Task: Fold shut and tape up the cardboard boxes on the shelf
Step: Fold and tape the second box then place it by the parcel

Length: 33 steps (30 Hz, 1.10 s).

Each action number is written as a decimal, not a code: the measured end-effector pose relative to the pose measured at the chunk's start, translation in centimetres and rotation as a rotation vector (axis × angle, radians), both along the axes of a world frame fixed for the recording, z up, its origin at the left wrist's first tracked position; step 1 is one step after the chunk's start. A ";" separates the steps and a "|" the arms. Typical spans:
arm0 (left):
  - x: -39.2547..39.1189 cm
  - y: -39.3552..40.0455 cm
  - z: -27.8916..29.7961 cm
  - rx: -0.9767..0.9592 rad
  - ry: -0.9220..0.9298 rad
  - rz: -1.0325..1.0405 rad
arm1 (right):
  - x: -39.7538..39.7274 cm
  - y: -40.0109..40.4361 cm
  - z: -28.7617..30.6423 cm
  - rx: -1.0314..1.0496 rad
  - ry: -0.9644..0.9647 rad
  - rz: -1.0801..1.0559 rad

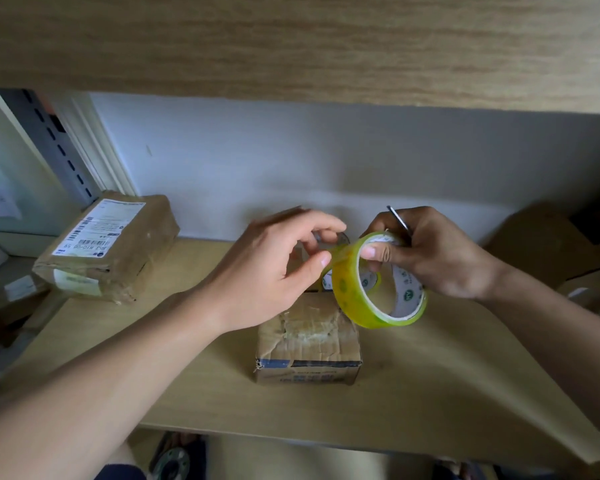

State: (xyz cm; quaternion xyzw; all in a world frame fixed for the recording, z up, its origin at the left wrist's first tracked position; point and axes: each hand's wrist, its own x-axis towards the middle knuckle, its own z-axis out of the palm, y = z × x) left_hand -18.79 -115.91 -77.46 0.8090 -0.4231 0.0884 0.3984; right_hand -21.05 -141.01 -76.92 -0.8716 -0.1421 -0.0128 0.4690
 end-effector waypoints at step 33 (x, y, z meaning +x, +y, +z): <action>-0.4 0.8 1.0 0.083 0.016 -0.183 | -0.7 0.8 1.0 -0.145 0.169 0.051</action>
